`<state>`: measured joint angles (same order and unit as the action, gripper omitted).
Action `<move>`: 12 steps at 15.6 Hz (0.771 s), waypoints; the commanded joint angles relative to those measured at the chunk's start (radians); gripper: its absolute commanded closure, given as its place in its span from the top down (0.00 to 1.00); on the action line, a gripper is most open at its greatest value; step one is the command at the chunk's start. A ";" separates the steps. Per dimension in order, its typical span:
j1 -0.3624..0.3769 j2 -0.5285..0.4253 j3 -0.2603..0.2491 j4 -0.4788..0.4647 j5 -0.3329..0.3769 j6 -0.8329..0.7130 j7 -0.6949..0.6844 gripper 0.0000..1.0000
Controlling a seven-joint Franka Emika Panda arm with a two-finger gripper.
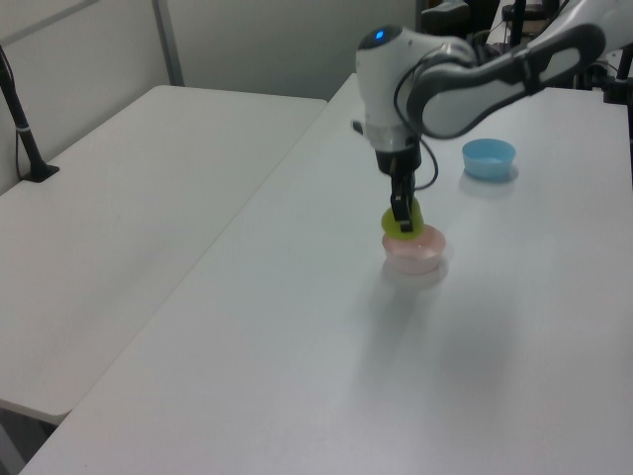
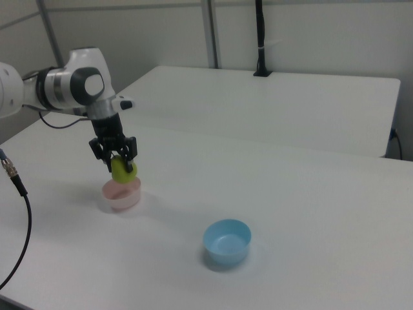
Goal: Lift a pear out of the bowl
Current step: 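Carry the held pear away from the pink bowl toward the blue bowl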
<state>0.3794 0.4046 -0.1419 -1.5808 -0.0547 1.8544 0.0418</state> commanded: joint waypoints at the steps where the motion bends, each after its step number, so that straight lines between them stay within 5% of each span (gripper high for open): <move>1: -0.031 -0.096 -0.007 -0.027 0.009 -0.070 -0.005 0.29; 9: -0.249 -0.093 -0.008 -0.011 0.026 -0.069 -0.105 0.30; 12: -0.263 -0.037 -0.010 -0.011 0.021 0.004 -0.103 0.33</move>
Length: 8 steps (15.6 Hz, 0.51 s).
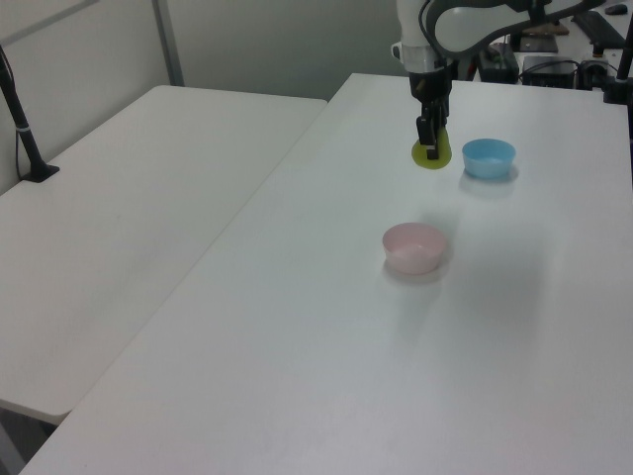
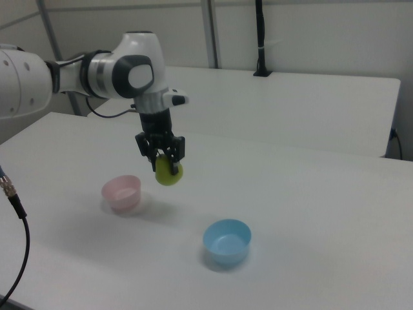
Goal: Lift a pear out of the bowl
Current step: 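Carry the held pear away from the pink bowl toward the blue bowl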
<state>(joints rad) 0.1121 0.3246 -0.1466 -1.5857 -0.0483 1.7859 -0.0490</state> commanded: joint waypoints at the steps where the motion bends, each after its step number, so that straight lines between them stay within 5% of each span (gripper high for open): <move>1: 0.004 0.066 -0.005 -0.007 0.013 0.090 -0.009 0.35; 4: 0.011 0.122 -0.007 -0.008 0.004 0.122 -0.006 0.44; 7: 0.023 0.145 -0.007 -0.014 0.001 0.147 -0.002 0.66; 8: 0.026 0.146 -0.007 -0.016 0.001 0.147 -0.002 0.81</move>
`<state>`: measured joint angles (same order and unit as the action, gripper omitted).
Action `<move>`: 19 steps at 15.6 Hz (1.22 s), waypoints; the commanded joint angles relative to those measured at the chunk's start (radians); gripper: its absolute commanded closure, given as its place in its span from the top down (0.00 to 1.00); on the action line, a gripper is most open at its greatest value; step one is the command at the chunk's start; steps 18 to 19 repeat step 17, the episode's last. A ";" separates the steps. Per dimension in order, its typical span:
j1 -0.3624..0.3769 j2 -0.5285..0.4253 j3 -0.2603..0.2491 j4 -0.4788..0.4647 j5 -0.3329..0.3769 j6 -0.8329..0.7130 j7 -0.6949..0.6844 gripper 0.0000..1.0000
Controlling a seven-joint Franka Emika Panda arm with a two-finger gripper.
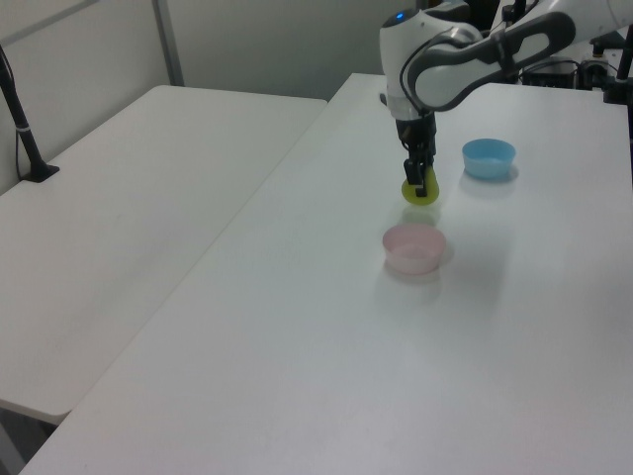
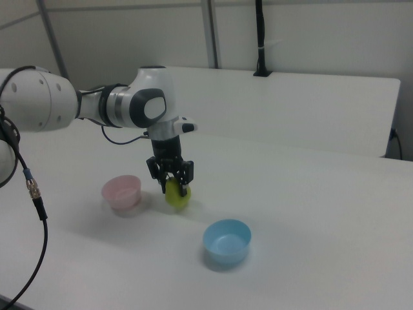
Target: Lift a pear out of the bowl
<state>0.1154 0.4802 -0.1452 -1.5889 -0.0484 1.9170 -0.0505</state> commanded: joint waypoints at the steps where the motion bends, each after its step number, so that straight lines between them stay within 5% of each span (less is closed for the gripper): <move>1: 0.023 -0.009 -0.008 -0.013 0.001 0.016 0.000 0.99; 5: 0.020 -0.058 -0.014 -0.010 0.004 0.005 0.030 1.00; 15: -0.026 -0.386 -0.011 -0.071 0.007 -0.180 0.055 1.00; 19: -0.031 -0.393 -0.011 -0.069 0.007 -0.205 0.057 1.00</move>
